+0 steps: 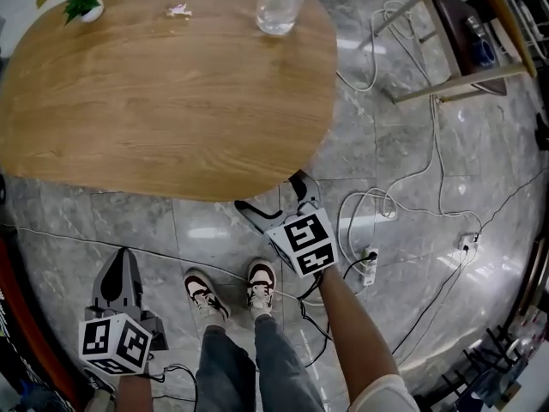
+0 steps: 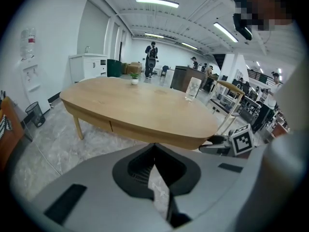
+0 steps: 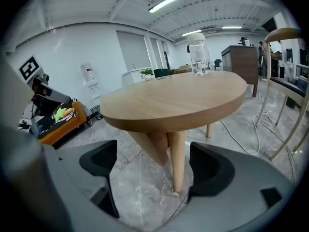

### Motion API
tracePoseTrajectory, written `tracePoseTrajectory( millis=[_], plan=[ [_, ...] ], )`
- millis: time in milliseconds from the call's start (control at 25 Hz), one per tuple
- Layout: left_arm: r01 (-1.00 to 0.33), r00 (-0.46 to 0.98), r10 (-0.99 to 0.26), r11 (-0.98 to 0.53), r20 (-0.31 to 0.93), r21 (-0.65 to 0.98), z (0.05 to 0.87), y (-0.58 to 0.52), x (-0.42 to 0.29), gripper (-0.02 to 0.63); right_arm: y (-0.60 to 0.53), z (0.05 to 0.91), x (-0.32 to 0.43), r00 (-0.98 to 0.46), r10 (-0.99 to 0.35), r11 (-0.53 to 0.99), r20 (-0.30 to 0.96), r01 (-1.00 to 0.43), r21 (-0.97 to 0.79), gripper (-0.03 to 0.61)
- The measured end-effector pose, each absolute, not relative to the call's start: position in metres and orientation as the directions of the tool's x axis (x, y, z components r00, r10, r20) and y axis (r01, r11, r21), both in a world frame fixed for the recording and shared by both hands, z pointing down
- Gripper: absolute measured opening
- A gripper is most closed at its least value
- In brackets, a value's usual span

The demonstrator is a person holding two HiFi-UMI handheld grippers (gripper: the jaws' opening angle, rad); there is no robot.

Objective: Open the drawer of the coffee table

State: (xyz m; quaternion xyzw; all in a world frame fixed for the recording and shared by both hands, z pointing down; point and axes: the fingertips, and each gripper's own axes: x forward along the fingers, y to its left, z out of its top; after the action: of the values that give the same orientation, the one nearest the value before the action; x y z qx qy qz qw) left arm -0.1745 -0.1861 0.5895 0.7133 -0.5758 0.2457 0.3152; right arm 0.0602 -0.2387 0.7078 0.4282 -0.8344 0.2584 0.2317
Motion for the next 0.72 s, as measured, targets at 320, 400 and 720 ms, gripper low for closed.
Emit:
tracePoseTrajectory(
  millis=[320, 400, 720],
  plan=[
    [-0.975, 0.224, -0.672, -0.159, 0.706, 0.158, 0.590, -0.191, -0.163, -0.008, -0.244, 0.714, 0.049, -0.575, -0.572, 0.557, 0.585, -0.796, -0.238, 0.430],
    [-0.973, 0.229, -0.671, -0.168, 0.705, 0.157, 0.591, -0.193, -0.161, -0.008, -0.243, 0.716, 0.044, -0.588, -0.559, 0.576, 0.584, -0.783, -0.236, 0.425],
    [-0.971, 0.238, -0.667, -0.185, 0.706, 0.152, 0.599, -0.189, -0.156, -0.008, -0.248, 0.721, 0.025, -0.631, -0.537, 0.614, 0.560, -0.747, -0.253, 0.405]
  ],
)
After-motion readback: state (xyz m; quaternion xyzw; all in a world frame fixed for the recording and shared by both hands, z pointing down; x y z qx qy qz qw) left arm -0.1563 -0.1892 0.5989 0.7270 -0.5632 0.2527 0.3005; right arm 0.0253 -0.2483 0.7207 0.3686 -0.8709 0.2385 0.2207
